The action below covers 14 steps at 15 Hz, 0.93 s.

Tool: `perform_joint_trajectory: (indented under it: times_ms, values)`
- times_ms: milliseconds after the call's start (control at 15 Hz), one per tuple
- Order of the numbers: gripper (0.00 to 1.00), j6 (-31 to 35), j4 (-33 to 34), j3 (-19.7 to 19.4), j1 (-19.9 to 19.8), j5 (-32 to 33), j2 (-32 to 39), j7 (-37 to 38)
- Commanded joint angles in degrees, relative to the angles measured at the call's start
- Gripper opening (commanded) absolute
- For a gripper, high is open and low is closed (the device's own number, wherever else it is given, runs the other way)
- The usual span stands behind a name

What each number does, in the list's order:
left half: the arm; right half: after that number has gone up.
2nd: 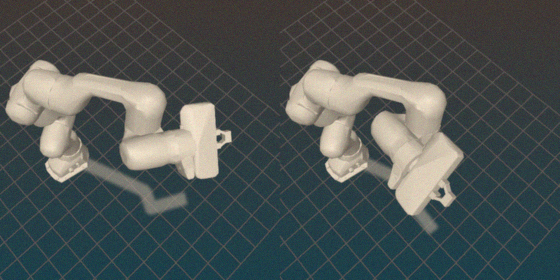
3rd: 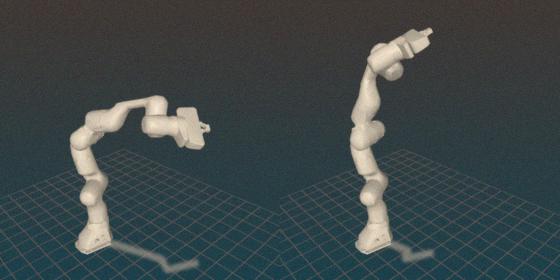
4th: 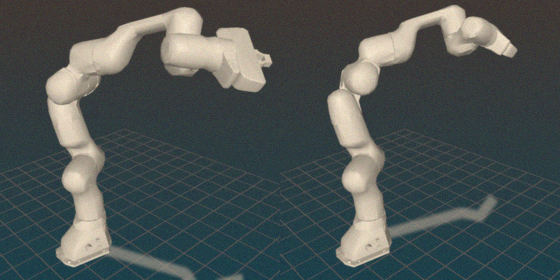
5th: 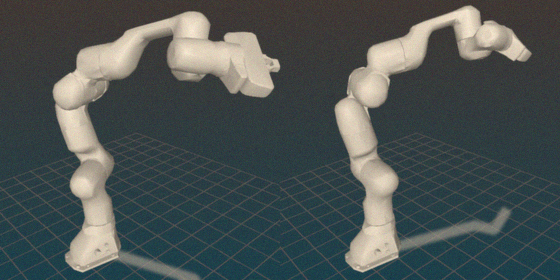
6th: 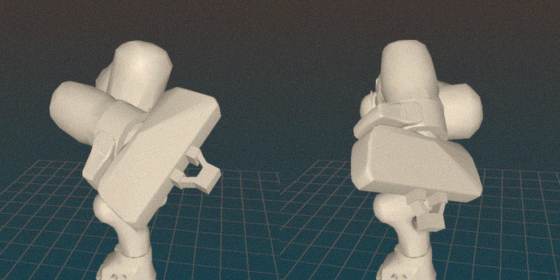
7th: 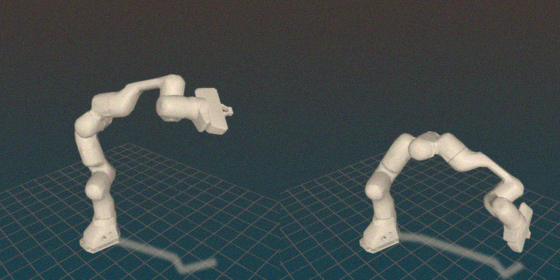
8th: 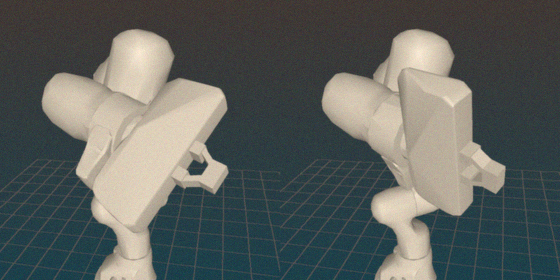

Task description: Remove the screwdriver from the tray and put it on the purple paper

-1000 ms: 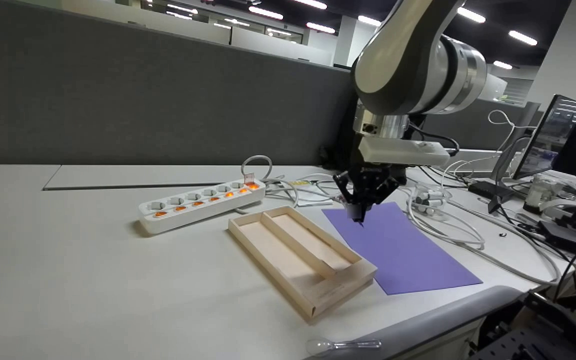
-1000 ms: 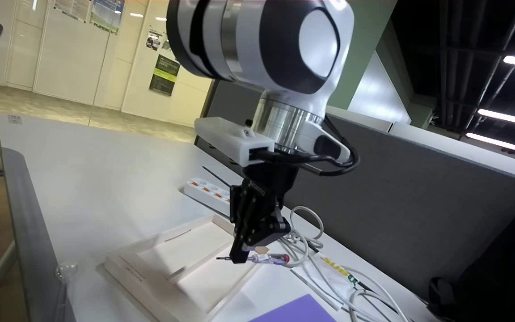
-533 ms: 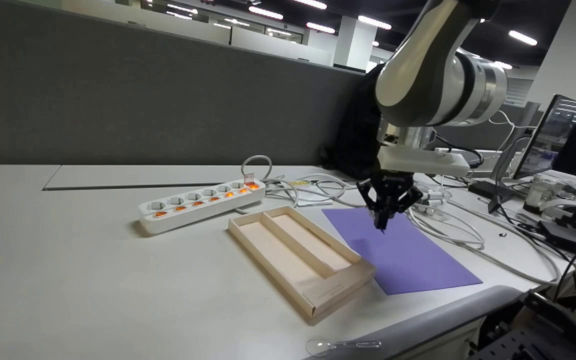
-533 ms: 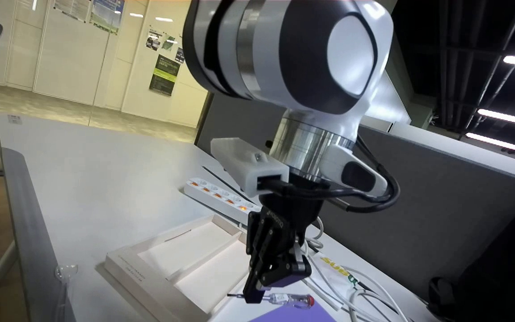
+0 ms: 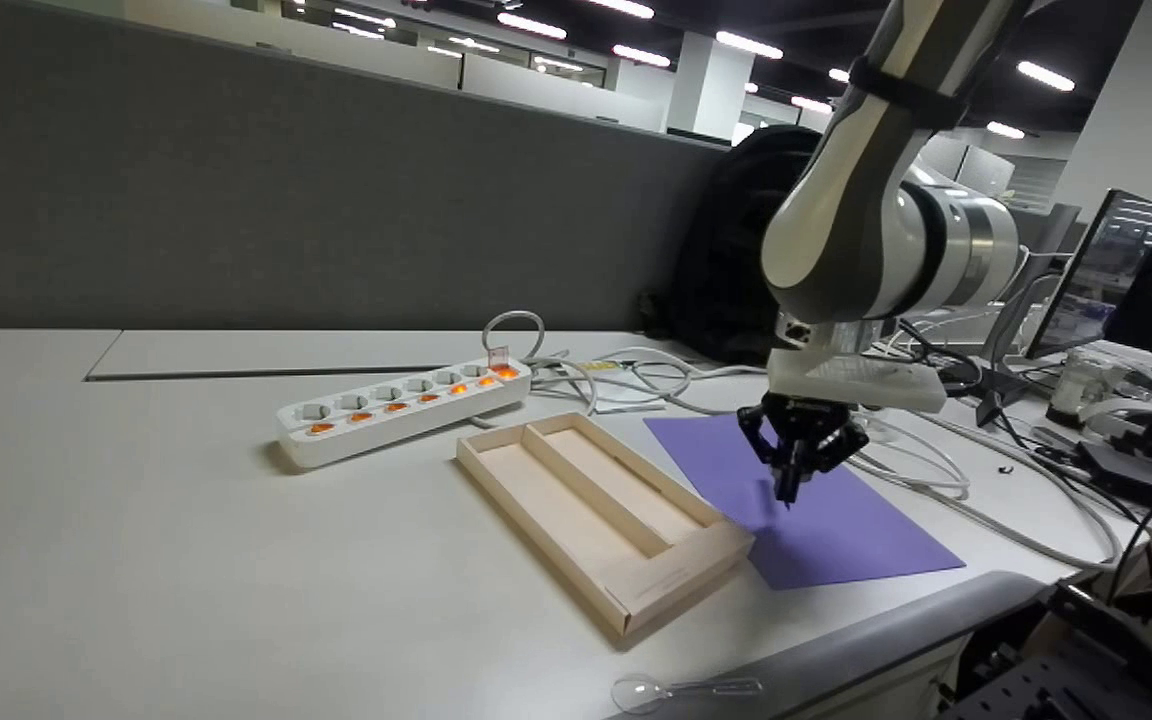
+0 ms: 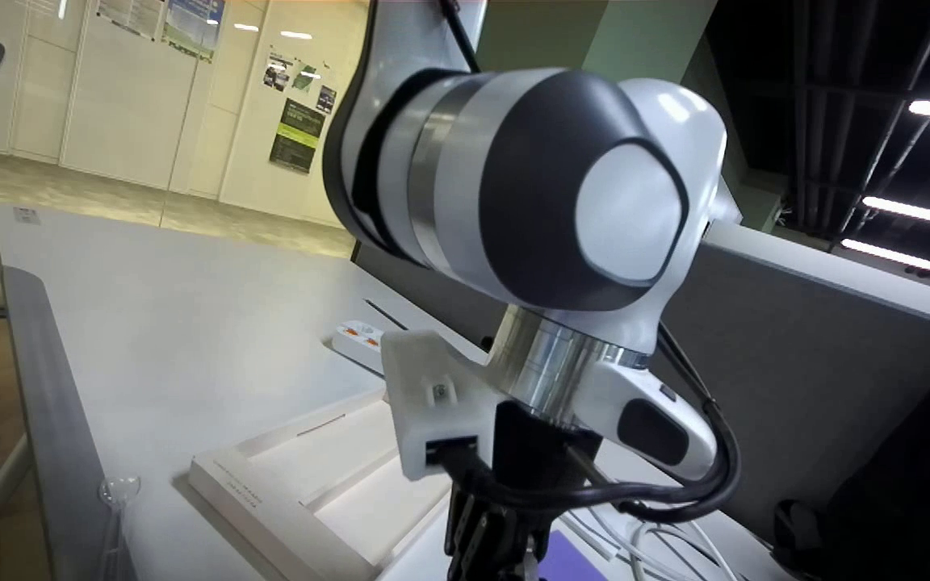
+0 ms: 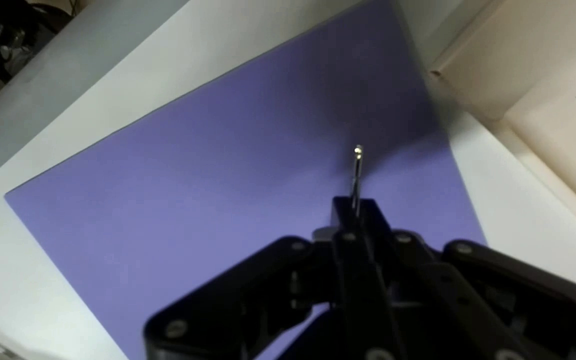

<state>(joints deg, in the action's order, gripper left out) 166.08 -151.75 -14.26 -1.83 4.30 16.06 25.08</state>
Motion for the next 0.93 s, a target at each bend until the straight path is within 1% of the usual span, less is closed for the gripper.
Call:
perform_joint_trajectory:
  times_ms: [0, 200, 533, 600, 667, 733, 800, 867]
  values:
    - [0.02, 0.90, 1.64, -1.22, 1.80, -3.54, 3.50, 1.60]
    - [0.02, 0.83, 2.21, -1.04, 2.38, -6.42, 4.98, 0.99]
    - [0.02, 0.46, 2.89, -1.10, 3.32, -8.84, 6.16, 0.64]
    - [0.03, 0.29, 2.98, -1.07, 3.40, -9.14, 6.21, 0.59]
    - [0.31, 0.12, 3.06, -1.13, 3.50, -9.24, 6.28, 0.56]
    - [0.32, -0.08, 3.12, -1.18, 3.59, -9.35, 6.31, 0.59]
    - [0.37, -0.49, 3.15, -1.17, 3.63, -9.48, 6.22, 0.47]
    - [0.45, -0.78, 3.19, -1.25, 3.76, -9.55, 6.20, 0.46]
